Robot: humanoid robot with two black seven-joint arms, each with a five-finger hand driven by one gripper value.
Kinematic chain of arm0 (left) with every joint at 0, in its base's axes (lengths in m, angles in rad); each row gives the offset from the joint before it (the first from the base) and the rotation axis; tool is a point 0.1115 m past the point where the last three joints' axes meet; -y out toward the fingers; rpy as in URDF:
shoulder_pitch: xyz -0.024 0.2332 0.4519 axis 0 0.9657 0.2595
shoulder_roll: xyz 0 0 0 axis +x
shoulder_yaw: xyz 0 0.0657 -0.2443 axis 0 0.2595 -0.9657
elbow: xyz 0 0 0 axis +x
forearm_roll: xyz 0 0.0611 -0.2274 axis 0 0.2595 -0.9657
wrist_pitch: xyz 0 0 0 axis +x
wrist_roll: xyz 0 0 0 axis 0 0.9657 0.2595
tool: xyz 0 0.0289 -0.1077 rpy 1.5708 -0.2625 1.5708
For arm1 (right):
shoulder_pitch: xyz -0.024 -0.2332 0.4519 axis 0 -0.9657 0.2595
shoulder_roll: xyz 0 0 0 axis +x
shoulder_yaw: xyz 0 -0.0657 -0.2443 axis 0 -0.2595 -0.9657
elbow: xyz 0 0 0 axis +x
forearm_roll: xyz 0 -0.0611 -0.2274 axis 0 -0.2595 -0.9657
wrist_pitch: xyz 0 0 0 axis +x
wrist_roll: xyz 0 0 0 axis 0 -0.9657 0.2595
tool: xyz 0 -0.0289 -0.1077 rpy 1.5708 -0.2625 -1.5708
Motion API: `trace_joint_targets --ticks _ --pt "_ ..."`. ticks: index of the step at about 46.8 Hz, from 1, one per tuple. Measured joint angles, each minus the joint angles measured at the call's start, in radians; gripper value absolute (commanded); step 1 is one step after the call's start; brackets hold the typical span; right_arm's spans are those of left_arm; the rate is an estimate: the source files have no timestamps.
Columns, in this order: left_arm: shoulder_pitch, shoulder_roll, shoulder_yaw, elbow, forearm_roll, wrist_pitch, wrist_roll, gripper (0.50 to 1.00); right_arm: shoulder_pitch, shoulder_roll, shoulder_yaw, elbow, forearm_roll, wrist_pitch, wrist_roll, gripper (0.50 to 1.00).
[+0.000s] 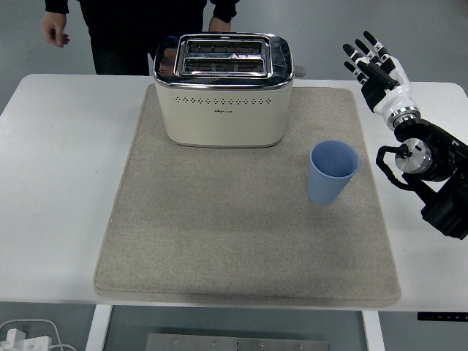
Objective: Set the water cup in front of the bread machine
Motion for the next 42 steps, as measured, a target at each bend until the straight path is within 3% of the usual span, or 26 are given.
trace_joint_targets --ticks 12,19,42 --pt "0.000 0.000 -0.001 0.000 -0.006 0.001 0.000 1.000 -0.001 0.000 0.000 0.001 -0.001 0.005 -0.001 0.928" --pt "0.000 0.000 -0.001 0.001 -0.007 0.002 0.001 1.000 -0.011 -0.005 -0.002 0.007 -0.001 0.070 -0.004 0.928" --pt "0.000 0.000 -0.002 0.001 -0.007 0.000 0.000 1.000 -0.086 -0.158 -0.077 0.077 -0.029 0.192 -0.001 0.928"
